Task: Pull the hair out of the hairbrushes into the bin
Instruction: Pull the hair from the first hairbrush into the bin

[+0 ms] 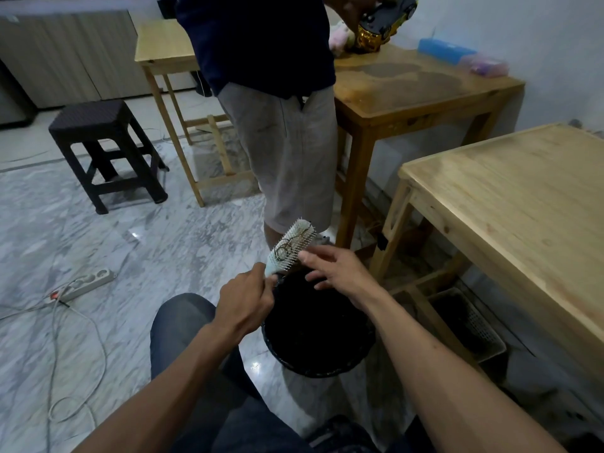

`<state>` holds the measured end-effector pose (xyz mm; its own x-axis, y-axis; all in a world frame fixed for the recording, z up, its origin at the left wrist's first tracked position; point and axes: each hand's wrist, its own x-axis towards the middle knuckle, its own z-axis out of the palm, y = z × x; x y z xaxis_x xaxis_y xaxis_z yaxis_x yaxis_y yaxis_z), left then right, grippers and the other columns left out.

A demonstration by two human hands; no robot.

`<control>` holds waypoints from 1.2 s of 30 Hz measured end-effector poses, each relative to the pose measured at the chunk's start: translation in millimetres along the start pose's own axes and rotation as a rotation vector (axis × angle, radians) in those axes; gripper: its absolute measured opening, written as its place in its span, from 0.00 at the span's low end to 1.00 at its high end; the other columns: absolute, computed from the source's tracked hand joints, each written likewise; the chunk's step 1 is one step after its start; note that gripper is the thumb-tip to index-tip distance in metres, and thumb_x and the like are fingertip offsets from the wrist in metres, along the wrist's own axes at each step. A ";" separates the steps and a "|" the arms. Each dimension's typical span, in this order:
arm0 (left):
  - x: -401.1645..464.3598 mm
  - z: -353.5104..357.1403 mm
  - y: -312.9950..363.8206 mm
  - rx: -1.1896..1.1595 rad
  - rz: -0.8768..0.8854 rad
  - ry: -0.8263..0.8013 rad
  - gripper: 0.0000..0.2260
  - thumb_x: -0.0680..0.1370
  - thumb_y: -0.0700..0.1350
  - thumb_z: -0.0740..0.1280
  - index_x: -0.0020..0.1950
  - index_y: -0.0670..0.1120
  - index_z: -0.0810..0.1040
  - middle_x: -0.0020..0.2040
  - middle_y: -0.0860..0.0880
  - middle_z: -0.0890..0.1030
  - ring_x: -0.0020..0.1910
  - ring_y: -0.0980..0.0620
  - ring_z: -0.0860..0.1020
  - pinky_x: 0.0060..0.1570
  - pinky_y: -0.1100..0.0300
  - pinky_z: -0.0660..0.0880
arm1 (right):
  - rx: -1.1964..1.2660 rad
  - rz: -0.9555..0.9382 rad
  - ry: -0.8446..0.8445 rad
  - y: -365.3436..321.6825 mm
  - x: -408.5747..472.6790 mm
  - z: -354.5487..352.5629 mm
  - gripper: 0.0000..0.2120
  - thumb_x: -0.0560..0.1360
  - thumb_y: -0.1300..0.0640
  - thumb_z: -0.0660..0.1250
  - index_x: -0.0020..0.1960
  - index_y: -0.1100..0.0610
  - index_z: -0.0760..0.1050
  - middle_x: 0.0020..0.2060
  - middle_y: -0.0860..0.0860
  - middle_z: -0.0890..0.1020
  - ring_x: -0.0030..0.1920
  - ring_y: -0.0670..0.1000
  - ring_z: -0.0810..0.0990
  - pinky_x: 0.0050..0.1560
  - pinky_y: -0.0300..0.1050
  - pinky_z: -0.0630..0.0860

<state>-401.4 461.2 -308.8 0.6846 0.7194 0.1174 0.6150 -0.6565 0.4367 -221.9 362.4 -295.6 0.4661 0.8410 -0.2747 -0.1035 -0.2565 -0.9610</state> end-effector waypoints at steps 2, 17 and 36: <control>0.1 -0.4 -0.4 0.001 -0.009 0.005 0.11 0.83 0.52 0.57 0.46 0.47 0.64 0.33 0.50 0.71 0.33 0.44 0.69 0.34 0.52 0.62 | -0.019 -0.018 0.049 5.1 2.1 2.2 0.04 0.77 0.55 0.74 0.50 0.55 0.83 0.38 0.49 0.86 0.35 0.46 0.80 0.33 0.34 0.76; -0.5 -4.7 -20.0 0.065 -0.234 0.072 0.11 0.83 0.50 0.56 0.45 0.45 0.66 0.36 0.47 0.73 0.35 0.42 0.72 0.34 0.51 0.64 | -0.505 0.107 0.223 43.8 -8.7 -34.0 0.07 0.80 0.53 0.69 0.47 0.54 0.84 0.39 0.50 0.84 0.39 0.49 0.81 0.38 0.42 0.77; -0.2 -3.0 -6.3 0.104 -0.021 0.026 0.10 0.83 0.52 0.57 0.46 0.47 0.63 0.37 0.46 0.76 0.33 0.43 0.70 0.34 0.52 0.62 | -0.060 -0.049 -0.064 7.1 12.2 -5.8 0.36 0.74 0.55 0.76 0.78 0.47 0.66 0.69 0.46 0.74 0.53 0.54 0.86 0.42 0.42 0.82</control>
<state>-406.6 465.8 -308.9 0.6617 0.7378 0.1330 0.6670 -0.6604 0.3449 -211.9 368.1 -305.5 0.4119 0.8814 -0.2311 -0.0285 -0.2410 -0.9701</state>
